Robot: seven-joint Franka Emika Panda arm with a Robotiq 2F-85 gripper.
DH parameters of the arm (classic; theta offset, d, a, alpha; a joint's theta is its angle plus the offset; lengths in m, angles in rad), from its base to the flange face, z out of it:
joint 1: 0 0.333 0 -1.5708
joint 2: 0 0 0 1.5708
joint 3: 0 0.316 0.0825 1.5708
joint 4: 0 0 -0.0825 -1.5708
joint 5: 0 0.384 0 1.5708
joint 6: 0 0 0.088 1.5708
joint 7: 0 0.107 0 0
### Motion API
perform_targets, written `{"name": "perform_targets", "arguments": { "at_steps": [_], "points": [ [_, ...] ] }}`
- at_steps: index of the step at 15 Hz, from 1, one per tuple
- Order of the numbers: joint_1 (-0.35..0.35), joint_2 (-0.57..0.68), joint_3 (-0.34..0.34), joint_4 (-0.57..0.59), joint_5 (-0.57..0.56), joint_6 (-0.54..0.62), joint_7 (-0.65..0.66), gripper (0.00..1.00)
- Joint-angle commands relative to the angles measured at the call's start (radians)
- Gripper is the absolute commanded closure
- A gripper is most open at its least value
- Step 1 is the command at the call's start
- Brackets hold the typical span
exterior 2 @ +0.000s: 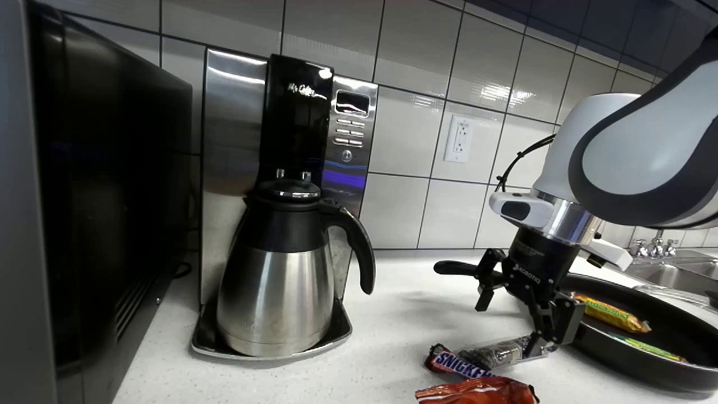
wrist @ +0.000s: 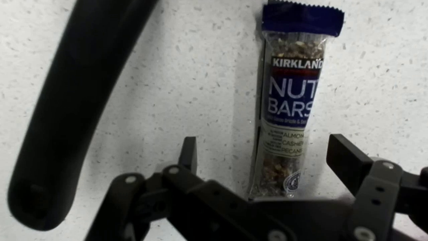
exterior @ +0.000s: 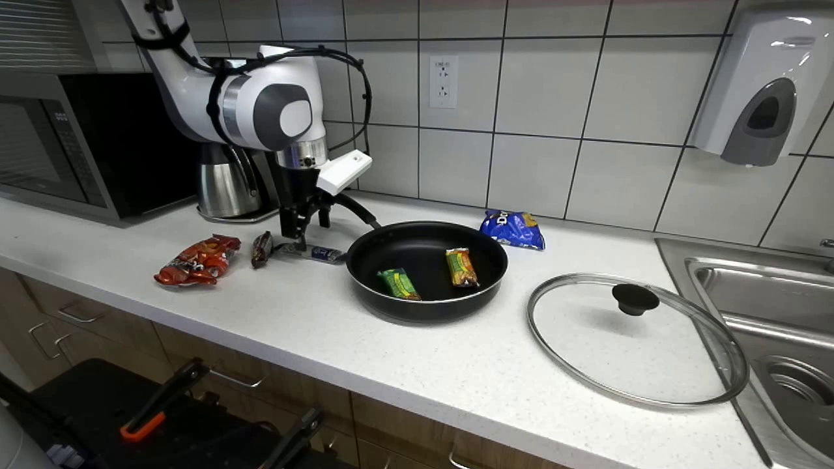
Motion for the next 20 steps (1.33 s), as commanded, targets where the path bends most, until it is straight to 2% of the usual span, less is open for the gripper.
{"name": "perform_targets", "arguments": {
  "at_steps": [1,8,9,10,19,20],
  "points": [
    [-0.002,0.009,-0.009,0.023,-0.070,-0.054,0.025,0.00],
    [-0.008,-0.001,0.004,0.013,-0.092,-0.088,0.014,0.00],
    [-0.005,-0.003,0.000,0.012,-0.097,-0.086,0.018,0.25],
    [-0.005,-0.003,-0.001,0.012,-0.099,-0.085,0.019,0.26],
    [-0.007,-0.013,0.006,0.014,-0.114,-0.109,0.006,0.97],
    [-0.019,-0.025,0.018,0.010,-0.100,-0.114,-0.016,0.99]
  ]
}}
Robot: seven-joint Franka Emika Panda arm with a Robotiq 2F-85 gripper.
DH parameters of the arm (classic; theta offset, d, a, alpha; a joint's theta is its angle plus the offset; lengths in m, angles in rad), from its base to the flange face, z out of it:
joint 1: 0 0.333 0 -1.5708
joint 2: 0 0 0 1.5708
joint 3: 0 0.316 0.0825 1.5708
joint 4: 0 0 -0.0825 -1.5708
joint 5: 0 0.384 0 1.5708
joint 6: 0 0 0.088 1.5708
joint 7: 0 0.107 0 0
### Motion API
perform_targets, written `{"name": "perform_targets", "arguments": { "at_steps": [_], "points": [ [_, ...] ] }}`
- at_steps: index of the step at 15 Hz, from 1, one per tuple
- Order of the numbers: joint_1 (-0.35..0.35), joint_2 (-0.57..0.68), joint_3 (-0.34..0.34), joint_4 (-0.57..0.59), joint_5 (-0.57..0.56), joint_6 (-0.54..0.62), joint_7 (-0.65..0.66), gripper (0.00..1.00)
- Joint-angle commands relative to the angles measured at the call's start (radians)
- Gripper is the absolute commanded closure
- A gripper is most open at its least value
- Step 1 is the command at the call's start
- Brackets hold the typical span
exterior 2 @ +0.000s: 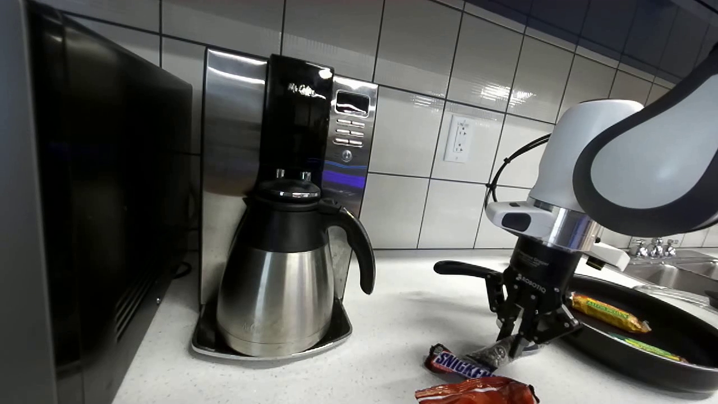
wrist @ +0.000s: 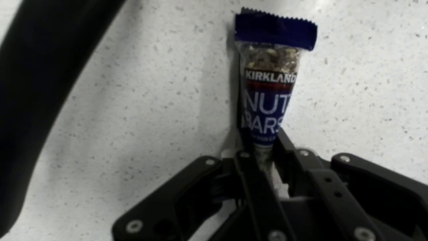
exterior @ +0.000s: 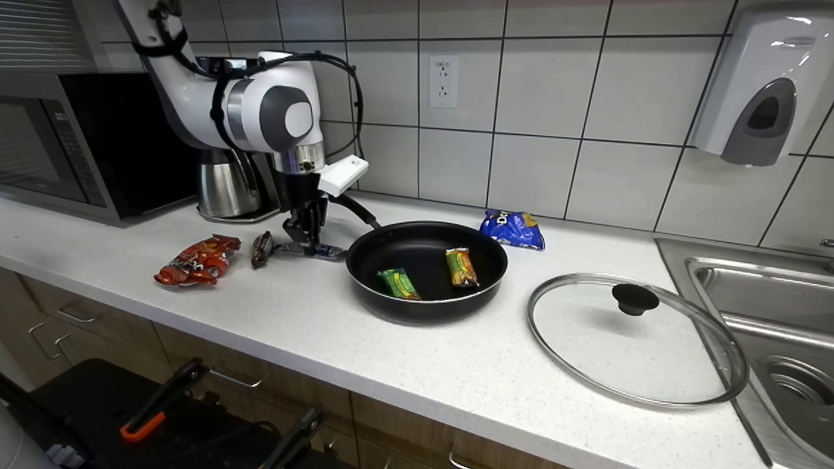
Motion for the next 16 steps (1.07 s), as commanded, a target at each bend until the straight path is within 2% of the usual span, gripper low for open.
{"name": "perform_targets", "arguments": {
  "at_steps": [1,5,12,15,16],
  "points": [
    [-0.028,-0.051,0.029,0.001,0.012,-0.066,-0.038,0.98],
    [-0.048,-0.109,0.044,-0.012,0.062,-0.105,-0.103,0.95],
    [-0.027,-0.211,-0.013,-0.026,0.068,-0.159,-0.100,0.96],
    [-0.024,-0.245,-0.050,-0.047,0.054,-0.150,-0.066,0.96],
    [-0.031,-0.251,-0.058,-0.055,0.083,-0.138,-0.080,0.96]
  ]
}}
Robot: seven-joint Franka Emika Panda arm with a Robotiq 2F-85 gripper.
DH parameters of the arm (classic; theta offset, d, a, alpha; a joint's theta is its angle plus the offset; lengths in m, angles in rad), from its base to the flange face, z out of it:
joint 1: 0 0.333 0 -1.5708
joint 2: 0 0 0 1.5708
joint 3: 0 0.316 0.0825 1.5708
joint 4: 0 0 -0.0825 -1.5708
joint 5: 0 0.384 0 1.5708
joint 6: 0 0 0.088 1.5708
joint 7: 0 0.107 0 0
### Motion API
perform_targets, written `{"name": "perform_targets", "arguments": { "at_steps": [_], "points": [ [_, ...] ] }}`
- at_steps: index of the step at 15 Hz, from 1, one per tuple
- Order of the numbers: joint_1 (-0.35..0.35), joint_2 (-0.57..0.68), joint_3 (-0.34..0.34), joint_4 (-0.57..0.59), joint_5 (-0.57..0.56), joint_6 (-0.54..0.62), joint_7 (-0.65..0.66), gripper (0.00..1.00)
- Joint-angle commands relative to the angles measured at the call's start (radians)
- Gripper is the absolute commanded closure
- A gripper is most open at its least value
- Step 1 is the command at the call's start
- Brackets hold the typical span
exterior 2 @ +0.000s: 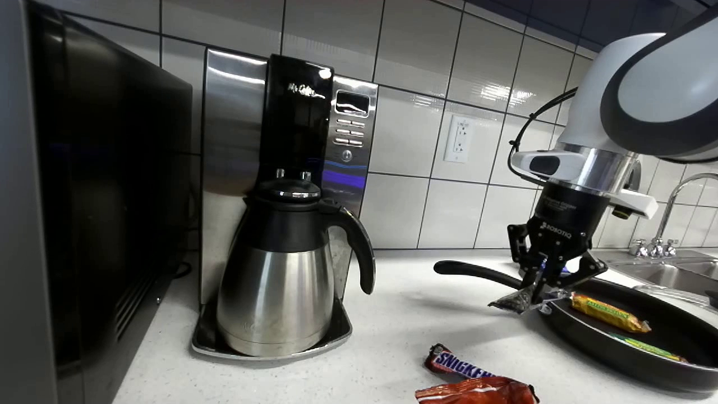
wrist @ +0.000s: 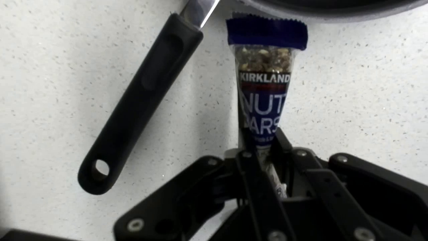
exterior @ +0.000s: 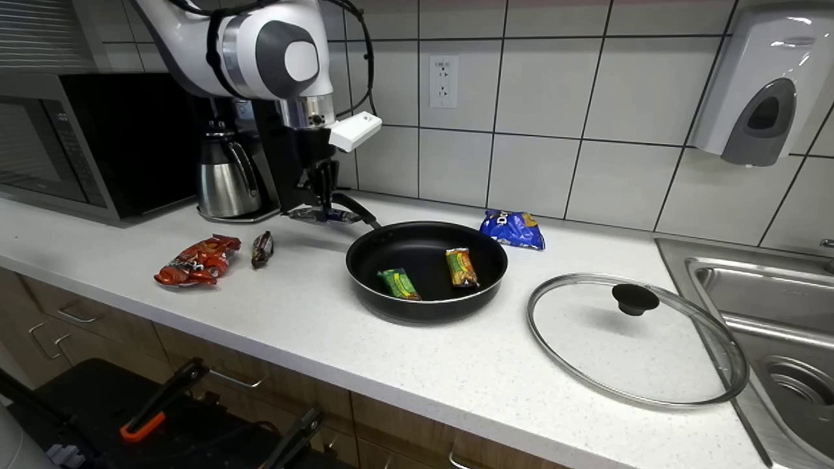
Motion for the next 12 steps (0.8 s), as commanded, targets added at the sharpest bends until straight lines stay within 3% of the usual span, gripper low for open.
{"name": "perform_targets", "arguments": {
  "at_steps": [1,12],
  "points": [
    [-0.007,-0.071,-0.053,-0.053,0.017,0.003,0.018,0.96],
    [-0.072,-0.148,-0.252,-0.176,-0.072,0.099,0.241,0.96]
  ]
}}
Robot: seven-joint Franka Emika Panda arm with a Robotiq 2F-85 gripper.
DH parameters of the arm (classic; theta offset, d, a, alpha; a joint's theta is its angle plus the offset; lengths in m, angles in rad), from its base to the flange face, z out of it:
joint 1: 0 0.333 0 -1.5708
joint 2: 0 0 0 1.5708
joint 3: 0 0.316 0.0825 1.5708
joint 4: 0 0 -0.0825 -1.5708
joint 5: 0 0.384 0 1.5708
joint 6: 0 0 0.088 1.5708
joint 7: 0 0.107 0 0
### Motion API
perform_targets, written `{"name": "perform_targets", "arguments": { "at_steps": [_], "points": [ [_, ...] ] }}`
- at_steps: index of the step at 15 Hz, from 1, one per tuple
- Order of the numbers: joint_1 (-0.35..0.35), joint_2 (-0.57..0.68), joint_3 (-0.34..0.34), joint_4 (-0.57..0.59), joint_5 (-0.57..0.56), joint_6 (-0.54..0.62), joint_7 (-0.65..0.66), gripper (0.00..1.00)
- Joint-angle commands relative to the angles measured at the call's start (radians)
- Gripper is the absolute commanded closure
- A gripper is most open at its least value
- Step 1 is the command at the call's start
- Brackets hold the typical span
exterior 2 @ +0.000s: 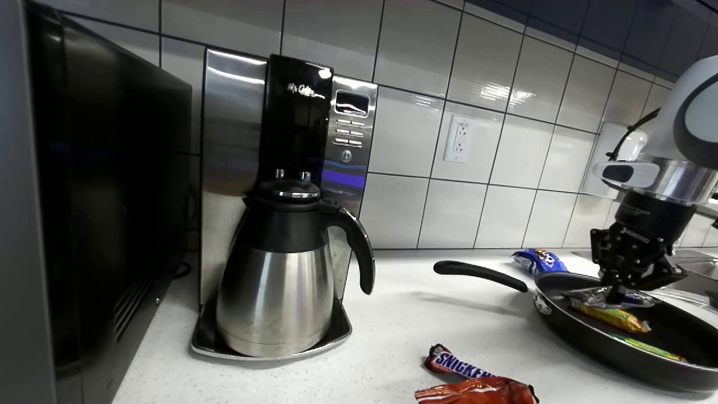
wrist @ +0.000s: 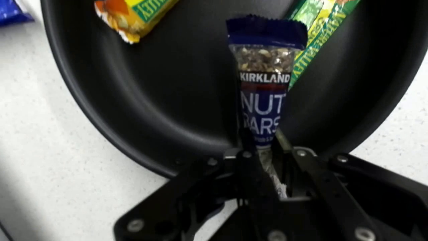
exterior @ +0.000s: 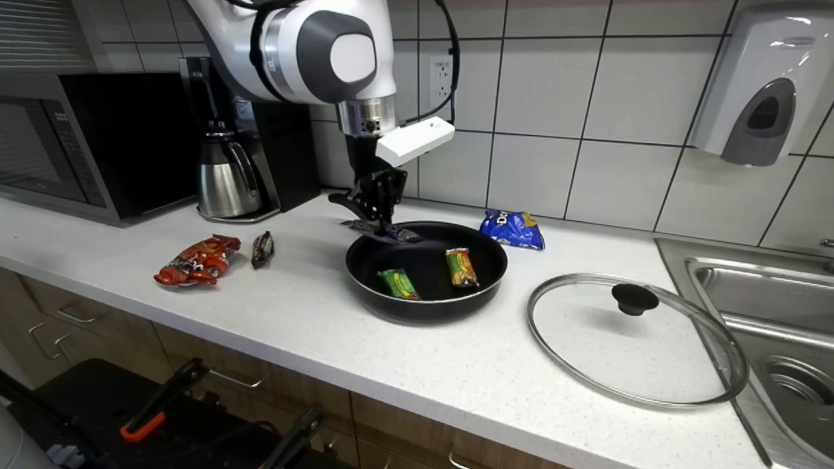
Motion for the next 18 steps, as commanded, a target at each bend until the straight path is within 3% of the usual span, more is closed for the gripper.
{"name": "perform_targets", "arguments": {
  "at_steps": [1,9,10,12,18],
  "points": [
    [-0.031,-0.071,-0.046,-0.073,-0.084,0.048,0.137,0.96],
    [-0.077,-0.051,-0.120,-0.095,-0.319,0.134,0.467,0.93],
    [-0.077,-0.049,-0.122,-0.093,-0.337,0.134,0.493,0.58],
    [-0.077,-0.045,-0.122,-0.089,-0.365,0.134,0.536,0.54],
    [-0.054,-0.060,-0.098,-0.087,-0.393,0.106,0.558,0.10]
  ]
}}
